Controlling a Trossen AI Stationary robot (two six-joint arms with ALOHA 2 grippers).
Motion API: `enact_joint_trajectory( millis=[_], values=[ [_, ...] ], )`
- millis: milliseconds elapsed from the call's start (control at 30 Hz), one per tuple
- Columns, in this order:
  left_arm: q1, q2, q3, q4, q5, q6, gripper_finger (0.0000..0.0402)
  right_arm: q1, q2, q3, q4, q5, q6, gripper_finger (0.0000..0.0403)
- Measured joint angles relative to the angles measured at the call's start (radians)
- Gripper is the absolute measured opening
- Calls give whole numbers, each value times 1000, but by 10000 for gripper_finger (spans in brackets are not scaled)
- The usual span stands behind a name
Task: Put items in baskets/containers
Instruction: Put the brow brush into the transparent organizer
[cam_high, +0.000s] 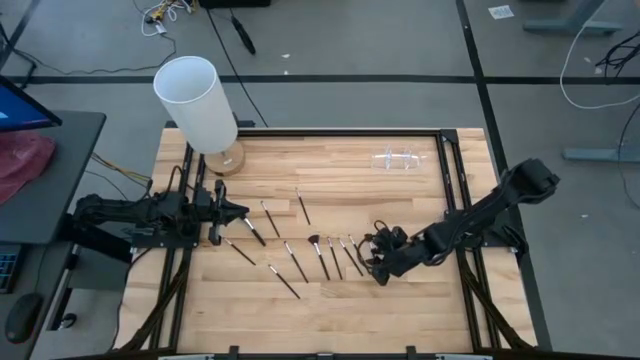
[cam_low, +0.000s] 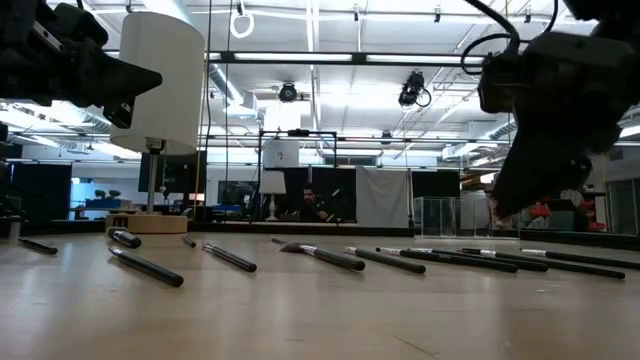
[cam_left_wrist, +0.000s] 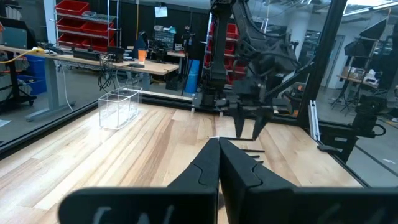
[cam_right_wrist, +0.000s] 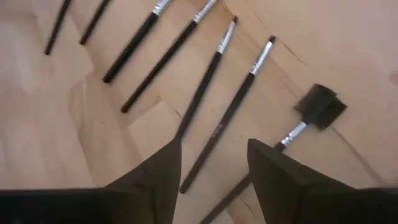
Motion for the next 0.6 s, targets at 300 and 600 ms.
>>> enact_joint_trajectory(
  millis=[300, 600],
  values=[
    [0, 0, 0, 0, 0, 0, 5, -37, 5, -6, -30, 27, 41, 155],
    [0, 0, 0, 0, 0, 0, 5, -91, 5, -17, -49, 20, 31, 211]
  ],
)
